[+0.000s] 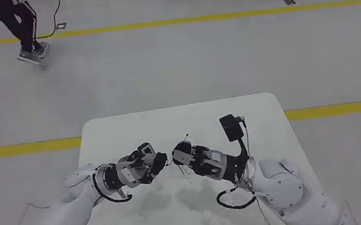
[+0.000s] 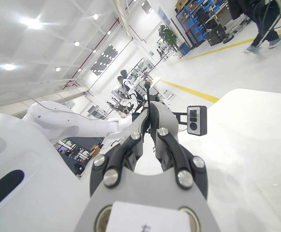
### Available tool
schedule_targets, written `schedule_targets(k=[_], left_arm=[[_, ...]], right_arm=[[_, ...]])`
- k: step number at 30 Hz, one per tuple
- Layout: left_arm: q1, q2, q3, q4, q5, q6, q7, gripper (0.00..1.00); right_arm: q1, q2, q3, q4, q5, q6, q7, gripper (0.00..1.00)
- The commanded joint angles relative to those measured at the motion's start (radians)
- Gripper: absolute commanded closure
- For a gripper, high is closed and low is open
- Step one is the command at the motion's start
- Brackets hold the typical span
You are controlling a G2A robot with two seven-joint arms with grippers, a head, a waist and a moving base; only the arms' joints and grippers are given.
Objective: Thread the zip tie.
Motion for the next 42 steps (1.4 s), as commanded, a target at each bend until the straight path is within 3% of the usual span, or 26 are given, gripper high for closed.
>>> schedule_targets(k=[1, 42], left_arm=[[0.0, -0.001, 0.0, 0.001, -0.001, 0.0, 0.0, 1.0], [0.006, -0.001, 0.008, -0.005, 0.01, 0.0, 0.003, 1.0]], right_arm=[[0.003, 0.001, -0.003, 0.001, -0.002, 0.0, -0.006, 1.0], [0.01, 0.032, -0.037, -0.004, -0.02, 0.0, -0.097, 1.0]])
